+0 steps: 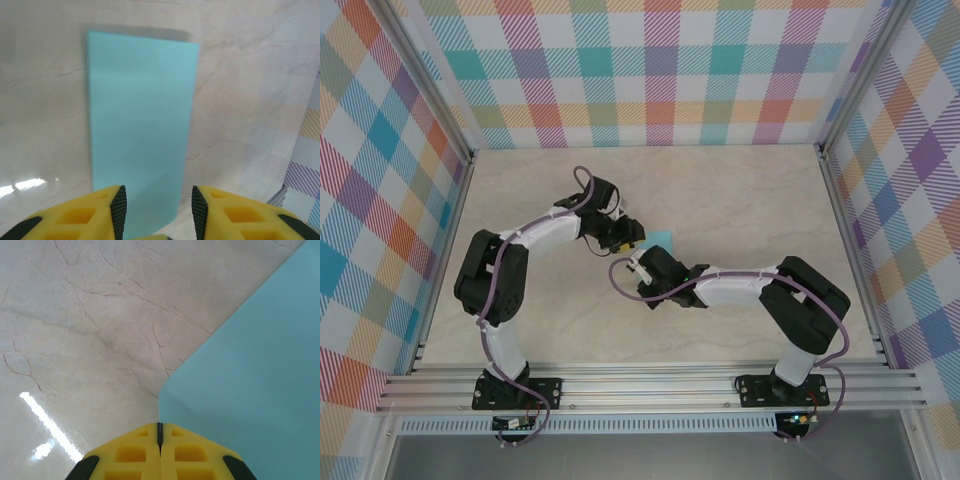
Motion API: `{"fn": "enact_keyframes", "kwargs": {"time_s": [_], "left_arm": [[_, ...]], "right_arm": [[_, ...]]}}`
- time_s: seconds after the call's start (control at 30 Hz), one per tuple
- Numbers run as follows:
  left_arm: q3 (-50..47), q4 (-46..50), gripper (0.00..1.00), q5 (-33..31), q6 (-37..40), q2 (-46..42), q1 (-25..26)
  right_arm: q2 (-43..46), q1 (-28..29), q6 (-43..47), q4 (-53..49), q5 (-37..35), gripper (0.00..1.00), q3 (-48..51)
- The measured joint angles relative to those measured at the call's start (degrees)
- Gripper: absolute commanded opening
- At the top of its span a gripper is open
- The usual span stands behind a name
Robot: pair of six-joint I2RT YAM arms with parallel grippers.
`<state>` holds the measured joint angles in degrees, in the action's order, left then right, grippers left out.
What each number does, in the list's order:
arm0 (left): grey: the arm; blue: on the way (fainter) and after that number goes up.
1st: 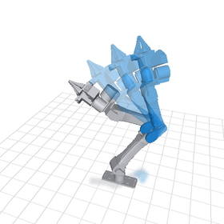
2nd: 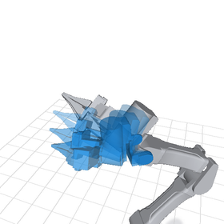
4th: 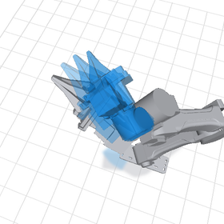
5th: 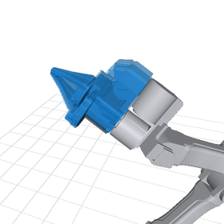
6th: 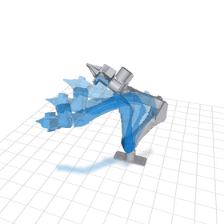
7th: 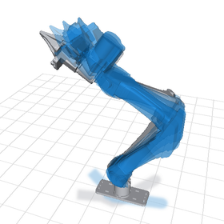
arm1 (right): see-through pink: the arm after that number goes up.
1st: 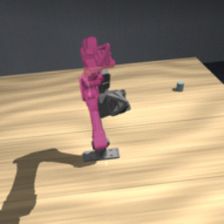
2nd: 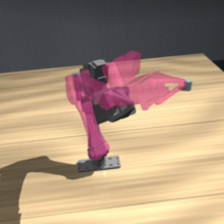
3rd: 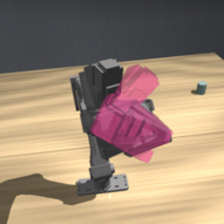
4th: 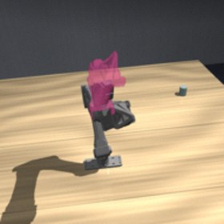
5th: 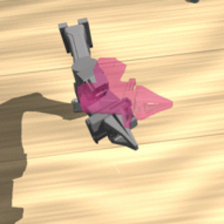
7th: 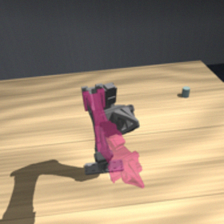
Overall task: Fold a paper plane with a square sheet of paper (fold left side to right side)
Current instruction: Third fold the triangle at the center of the table.
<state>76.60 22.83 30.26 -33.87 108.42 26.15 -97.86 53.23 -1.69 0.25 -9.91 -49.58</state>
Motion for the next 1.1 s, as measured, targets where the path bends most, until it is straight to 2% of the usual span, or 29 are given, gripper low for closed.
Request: {"fn": "enact_keyframes", "kwargs": {"time_s": [0.23, 0.43, 0.67, 1.1], "left_arm": [[11.6, 0.9, 0.32, 3.1, 2.3, 12.9, 1.6], [15.8, 3.2, 0.29, 3.6, 3.7, 19.6, 2.7], [17.1, 4.2, 0.28, 3.6, 5.3, 20.5, 2.7], [17.1, 4.3, 0.27, 3.1, 6.6, 20.5, 2.9]], "right_arm": [[0.0, -0.2, -1.1, 0.2, 0.5, 0.0, 0.0], [0.0, -0.7, -2.2, 0.2, 1.5, 0.0, 0.0], [0.6, -3.2, -4.2, 0.2, 5.7, 0.0, 0.1], [3.7, -12.8, -9.0, -2.1, 17.1, 0.0, 0.1]]}}
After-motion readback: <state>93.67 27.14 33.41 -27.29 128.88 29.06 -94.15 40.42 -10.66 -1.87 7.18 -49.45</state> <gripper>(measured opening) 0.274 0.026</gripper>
